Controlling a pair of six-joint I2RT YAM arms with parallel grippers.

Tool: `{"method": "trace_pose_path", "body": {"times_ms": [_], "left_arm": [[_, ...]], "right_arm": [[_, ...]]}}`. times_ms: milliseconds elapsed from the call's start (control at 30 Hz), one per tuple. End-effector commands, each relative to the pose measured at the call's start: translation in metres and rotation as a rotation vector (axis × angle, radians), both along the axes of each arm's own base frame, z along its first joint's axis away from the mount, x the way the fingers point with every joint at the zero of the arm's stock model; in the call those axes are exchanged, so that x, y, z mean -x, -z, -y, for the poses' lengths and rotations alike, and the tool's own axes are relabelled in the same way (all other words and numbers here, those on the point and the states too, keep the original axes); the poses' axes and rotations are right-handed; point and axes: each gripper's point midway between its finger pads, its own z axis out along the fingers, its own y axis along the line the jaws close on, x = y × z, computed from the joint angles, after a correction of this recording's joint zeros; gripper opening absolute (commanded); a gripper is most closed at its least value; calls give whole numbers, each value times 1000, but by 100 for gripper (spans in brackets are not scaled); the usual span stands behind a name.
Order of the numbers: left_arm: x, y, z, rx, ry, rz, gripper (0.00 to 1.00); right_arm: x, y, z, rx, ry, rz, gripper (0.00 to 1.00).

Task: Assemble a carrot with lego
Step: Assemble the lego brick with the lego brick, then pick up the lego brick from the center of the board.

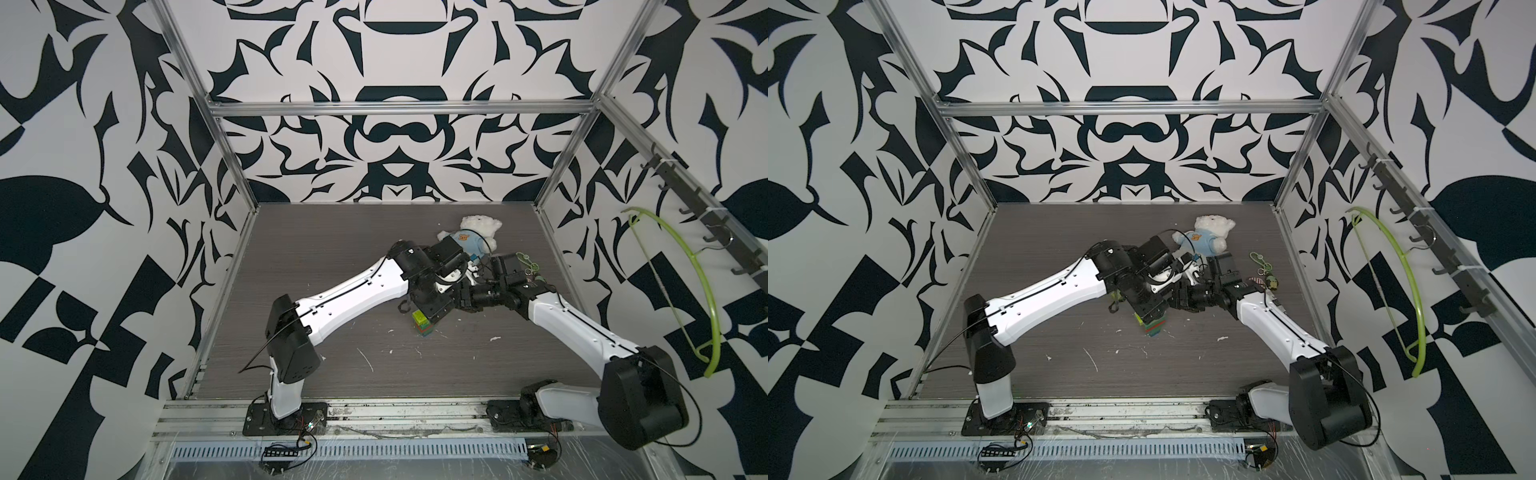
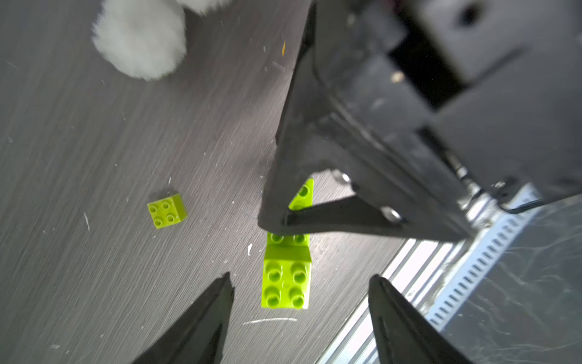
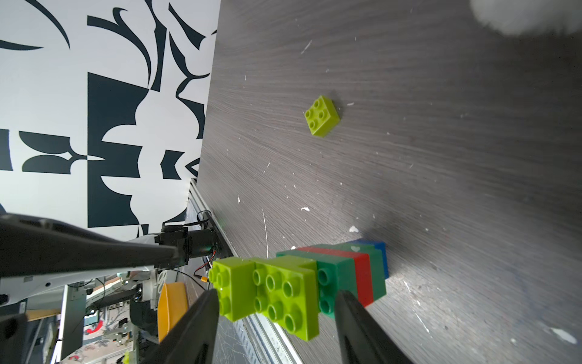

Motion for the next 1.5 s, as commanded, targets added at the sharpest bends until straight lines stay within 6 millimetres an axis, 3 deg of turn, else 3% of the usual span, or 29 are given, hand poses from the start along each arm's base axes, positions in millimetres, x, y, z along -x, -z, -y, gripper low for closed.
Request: {"method": "trace_pose_path", "body": {"times_ms": [0, 133, 300, 433, 667, 1000, 1200, 1467], "left_arm": [[-15, -19, -16, 119, -91, -20, 75], [-55, -17, -59, 282, -341, -79, 72], [-101, 23, -121, 327, -678, -181, 64], [-124, 36, -157, 325, -803, -152, 65], [-144, 48, -218, 345, -982, -117, 69], [-142, 31, -243, 364, -1005, -20, 68], [-139, 27, -249, 352, -998, 0, 68], [-138, 25, -254, 358, -1003, 13, 68]], "right_arm": [[-17, -23, 17, 61, 67, 96, 65], [-32, -53, 26, 310, 110, 338, 66], [-54, -72, -7, 417, 41, 495, 66], [-69, -57, -47, 556, -130, 571, 67], [-78, -17, -102, 588, -323, 571, 67], [-82, 64, -136, 738, -495, 481, 69], [-82, 87, -147, 759, -518, 447, 69], [-89, 109, -151, 776, -520, 436, 59]]}}
